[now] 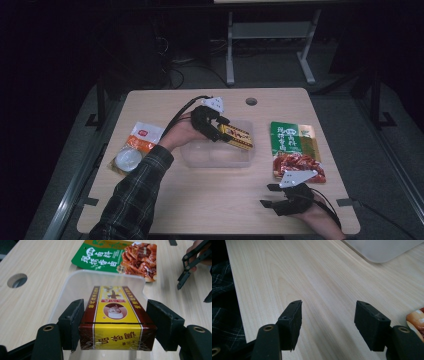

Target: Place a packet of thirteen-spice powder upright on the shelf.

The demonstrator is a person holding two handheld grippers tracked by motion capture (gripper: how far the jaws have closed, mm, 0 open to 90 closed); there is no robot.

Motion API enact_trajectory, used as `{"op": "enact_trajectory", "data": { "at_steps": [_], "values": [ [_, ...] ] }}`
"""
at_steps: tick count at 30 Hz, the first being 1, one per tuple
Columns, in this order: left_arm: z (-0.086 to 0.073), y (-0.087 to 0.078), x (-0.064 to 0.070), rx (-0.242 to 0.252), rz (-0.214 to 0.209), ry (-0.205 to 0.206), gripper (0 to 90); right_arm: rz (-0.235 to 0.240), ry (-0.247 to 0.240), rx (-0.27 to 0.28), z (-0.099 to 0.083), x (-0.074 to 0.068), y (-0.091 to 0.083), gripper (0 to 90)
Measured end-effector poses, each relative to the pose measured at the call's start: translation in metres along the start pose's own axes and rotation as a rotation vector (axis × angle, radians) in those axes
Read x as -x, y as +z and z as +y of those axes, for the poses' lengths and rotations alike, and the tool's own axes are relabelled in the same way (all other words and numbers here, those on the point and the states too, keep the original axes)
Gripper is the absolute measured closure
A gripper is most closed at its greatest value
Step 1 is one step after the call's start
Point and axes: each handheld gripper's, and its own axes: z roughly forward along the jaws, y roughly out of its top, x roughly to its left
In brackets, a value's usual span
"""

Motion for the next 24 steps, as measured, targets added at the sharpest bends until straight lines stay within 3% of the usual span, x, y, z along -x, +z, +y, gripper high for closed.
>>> {"op": "enact_trajectory", "data": {
  "at_steps": [6, 13, 24],
  "values": [
    [0.009, 0.003, -0.001, 0.032, -0.003, 0.01, 32.0, 0.001, -0.003, 0.0, 0.0, 0.0, 0.0, 38.5],
    [0.016, 0.008, -0.005, 0.083, -0.02, -0.013, 32.0, 0.003, -0.001, 0.002, 0.0, 0.0, 0.0, 38.6],
    [0.03, 0.027, -0.008, 0.104, -0.038, -0.005, 32.0, 0.009, -0.004, 0.004, 0.0, -0.001, 0.0, 38.6]
  ]
}}
